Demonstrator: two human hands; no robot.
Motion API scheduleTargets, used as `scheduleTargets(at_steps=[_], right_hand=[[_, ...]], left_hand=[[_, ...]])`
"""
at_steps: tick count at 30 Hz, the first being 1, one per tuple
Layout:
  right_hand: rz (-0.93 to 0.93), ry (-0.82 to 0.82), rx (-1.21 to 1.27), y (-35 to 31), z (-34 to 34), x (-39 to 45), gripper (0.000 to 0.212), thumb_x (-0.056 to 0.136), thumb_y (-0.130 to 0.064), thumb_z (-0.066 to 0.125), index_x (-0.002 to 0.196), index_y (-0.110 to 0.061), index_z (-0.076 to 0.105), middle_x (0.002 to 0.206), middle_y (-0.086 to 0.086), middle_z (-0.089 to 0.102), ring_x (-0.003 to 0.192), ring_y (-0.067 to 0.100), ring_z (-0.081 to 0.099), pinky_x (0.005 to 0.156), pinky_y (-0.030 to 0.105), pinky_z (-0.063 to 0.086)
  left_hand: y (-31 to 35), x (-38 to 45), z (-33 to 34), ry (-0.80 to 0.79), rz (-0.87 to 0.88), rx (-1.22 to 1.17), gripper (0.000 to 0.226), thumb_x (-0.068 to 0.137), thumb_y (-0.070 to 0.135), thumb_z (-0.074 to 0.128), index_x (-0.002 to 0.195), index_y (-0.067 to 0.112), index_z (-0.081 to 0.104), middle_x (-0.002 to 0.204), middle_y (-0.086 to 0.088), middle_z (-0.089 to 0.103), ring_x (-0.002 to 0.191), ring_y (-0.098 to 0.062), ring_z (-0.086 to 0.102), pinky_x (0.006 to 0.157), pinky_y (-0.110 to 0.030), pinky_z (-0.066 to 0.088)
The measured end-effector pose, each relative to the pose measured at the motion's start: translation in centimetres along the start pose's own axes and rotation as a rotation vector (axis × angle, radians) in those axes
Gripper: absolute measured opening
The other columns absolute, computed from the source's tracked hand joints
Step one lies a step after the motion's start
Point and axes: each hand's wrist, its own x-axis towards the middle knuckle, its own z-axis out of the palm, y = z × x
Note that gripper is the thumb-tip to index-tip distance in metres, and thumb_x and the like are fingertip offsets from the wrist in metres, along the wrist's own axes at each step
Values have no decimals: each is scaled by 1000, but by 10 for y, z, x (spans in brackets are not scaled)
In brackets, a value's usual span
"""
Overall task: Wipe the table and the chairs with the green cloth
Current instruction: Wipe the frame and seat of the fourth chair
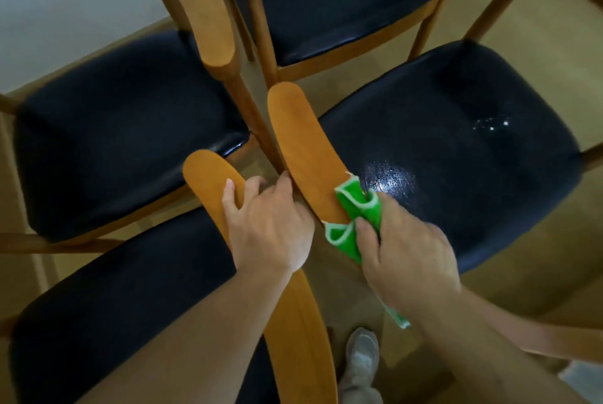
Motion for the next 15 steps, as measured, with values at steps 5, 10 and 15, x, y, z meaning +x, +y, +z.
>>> scheduleTargets(at_steps=[5, 10, 15], right_hand=[[137, 68, 0, 5, -3, -13, 31, 95, -48, 29, 80, -23, 38, 57, -7, 46, 54, 27, 58, 56, 31, 31], [211, 54, 25, -31, 5, 40, 36, 97, -52, 25, 86, -21, 39, 76, 5, 58, 75, 35, 62, 61, 36, 36], [119, 145, 25, -78, 22, 92, 46, 100, -49, 24, 128, -16, 41, 117, 5, 57, 92, 32, 62, 68, 41, 36]], left_hand=[[-1, 1, 1, -34, -11, 20, 39, 89, 35, 32, 107, 25, 64, 90, 10, 65, 119, -15, 47, 115, -47, 7], [1, 2, 0, -55, 0, 12, 43, 86, 38, 24, 103, 28, 62, 84, 11, 63, 114, -15, 50, 115, -49, 9], [-2, 1, 1, -47, 28, 4, 19, 85, 45, 48, 82, 31, 60, 74, 14, 58, 106, -15, 52, 113, -50, 11]])
